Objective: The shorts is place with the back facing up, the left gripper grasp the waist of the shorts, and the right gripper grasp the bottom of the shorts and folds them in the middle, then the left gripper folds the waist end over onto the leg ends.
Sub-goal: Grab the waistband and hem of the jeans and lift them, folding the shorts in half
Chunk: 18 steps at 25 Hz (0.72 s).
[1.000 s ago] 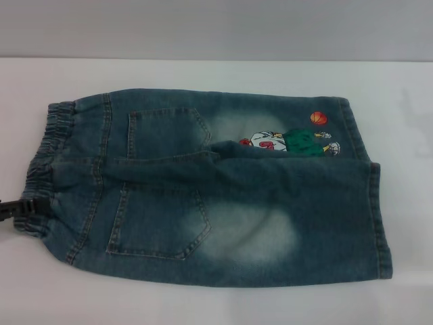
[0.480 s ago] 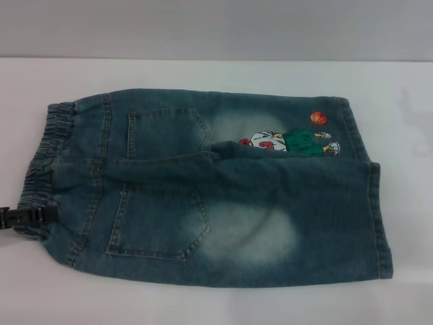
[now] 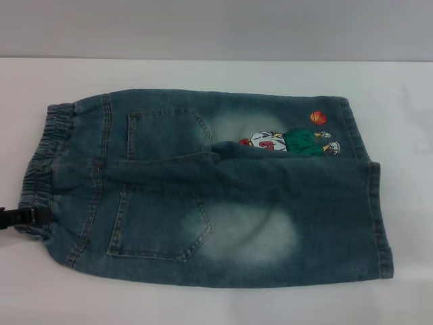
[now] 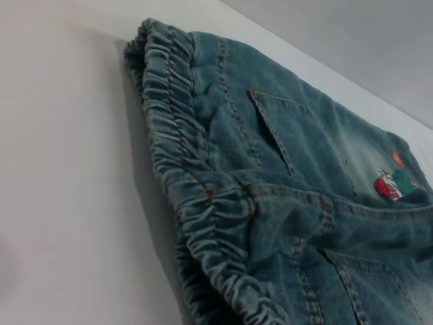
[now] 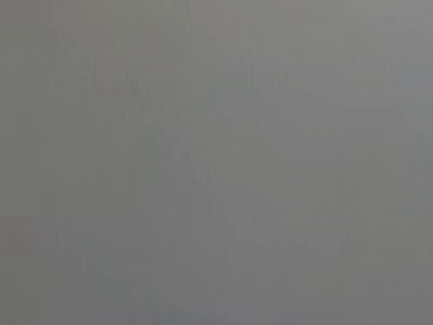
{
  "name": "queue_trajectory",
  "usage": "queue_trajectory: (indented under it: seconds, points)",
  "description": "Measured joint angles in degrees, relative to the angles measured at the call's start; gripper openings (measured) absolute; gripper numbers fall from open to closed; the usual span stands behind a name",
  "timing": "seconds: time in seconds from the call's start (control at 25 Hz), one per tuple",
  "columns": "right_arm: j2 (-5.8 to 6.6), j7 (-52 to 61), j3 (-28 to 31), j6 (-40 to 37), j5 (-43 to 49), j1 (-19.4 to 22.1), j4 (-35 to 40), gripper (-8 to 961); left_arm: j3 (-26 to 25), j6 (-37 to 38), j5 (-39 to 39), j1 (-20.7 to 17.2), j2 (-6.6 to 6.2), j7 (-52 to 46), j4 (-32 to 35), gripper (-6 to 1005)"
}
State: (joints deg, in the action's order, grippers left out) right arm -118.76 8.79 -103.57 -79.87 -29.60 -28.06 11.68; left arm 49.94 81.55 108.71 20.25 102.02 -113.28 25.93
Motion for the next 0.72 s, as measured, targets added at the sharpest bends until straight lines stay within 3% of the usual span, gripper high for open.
queue_trajectory:
  seconds: [0.12, 0.32, 0.72]
  points:
    - [0.02, 0.0, 0.1, 0.0, 0.0, -0.1, -0.1, 712, -0.1, -0.1, 0.0, 0.0, 0.0, -1.0, 0.0, 557]
    - [0.11, 0.0, 0.1, 0.1, 0.0, -0.2, -0.1, 712, -2.3, 1.2, 0.0, -0.3, 0.75, -1.2, 2.3, 324]
    - [0.31, 2.1, 0.1, 2.0, 0.1, -0.8, 0.4, 711, -4.2, 2.1, 0.1, -0.5, 1.5, -0.8, 4.5, 98]
